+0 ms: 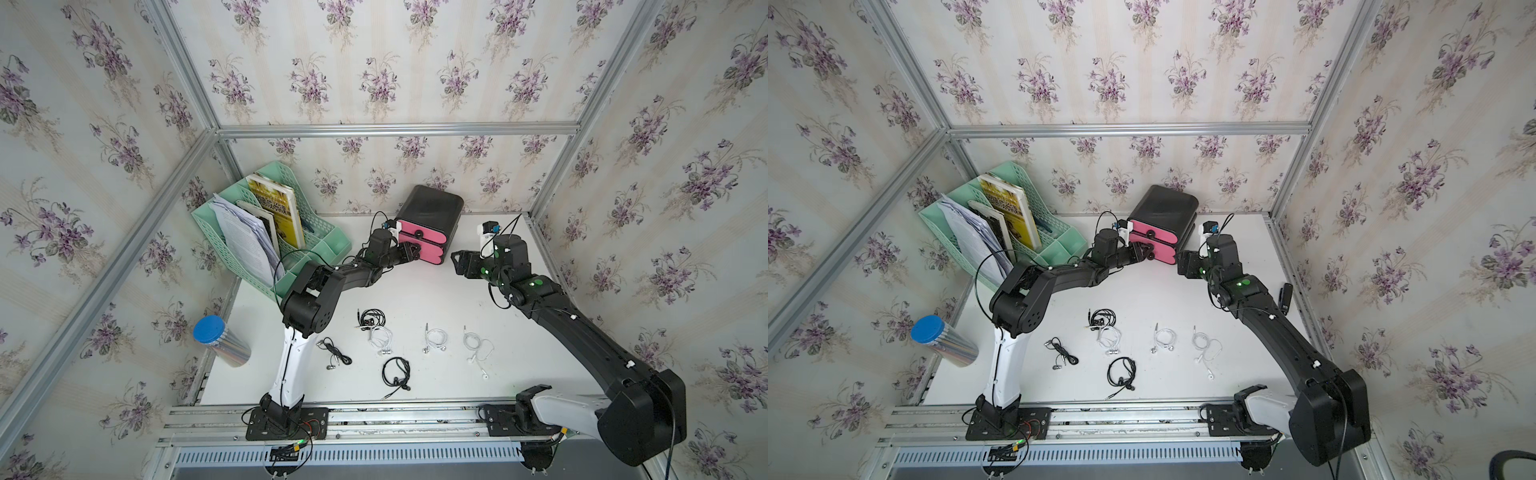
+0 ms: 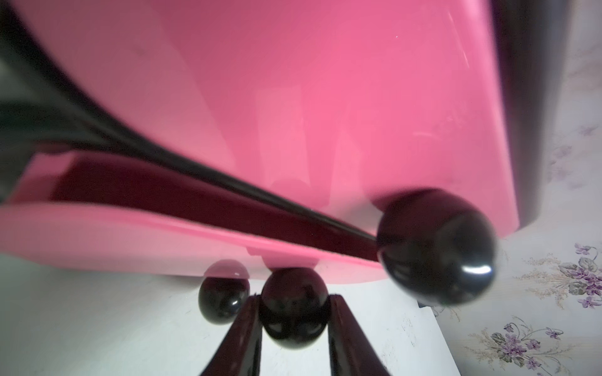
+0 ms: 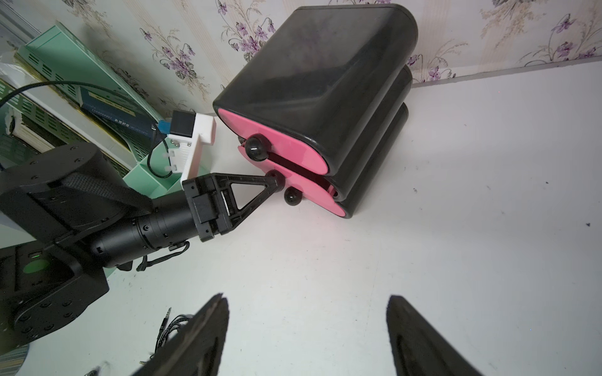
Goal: Place the wired earphones into the drawer by color
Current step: Open the drawer in the storage box.
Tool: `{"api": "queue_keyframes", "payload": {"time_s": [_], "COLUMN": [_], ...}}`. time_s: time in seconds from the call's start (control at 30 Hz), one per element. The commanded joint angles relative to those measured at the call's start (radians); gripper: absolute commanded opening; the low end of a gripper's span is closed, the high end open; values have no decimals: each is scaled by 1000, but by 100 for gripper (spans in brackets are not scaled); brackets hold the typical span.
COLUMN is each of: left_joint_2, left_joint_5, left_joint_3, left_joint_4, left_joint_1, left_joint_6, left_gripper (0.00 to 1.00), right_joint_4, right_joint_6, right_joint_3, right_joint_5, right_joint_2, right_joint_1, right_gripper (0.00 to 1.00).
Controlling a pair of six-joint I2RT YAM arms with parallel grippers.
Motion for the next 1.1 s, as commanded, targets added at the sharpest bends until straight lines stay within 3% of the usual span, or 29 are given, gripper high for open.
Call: {"api": "queue_keyframes", "payload": {"time_s": [0.0, 1.07], "left_joint_2": [-34, -297], "left_joint_5": [3, -33], "left_joint_3": [-30, -388], "left_joint_4": [53, 112], "left_joint_1": [2, -22], "left_joint_6": [-3, 1], "left_gripper": [35, 35], "right_joint_4": [35, 5], "right_joint_6": [0, -8], "right_joint_3": [6, -68], "right_joint_5": [-3, 0], "right_joint_2": [3, -27], "right_joint_1": [0, 0], "right_gripper": [81, 80]}}
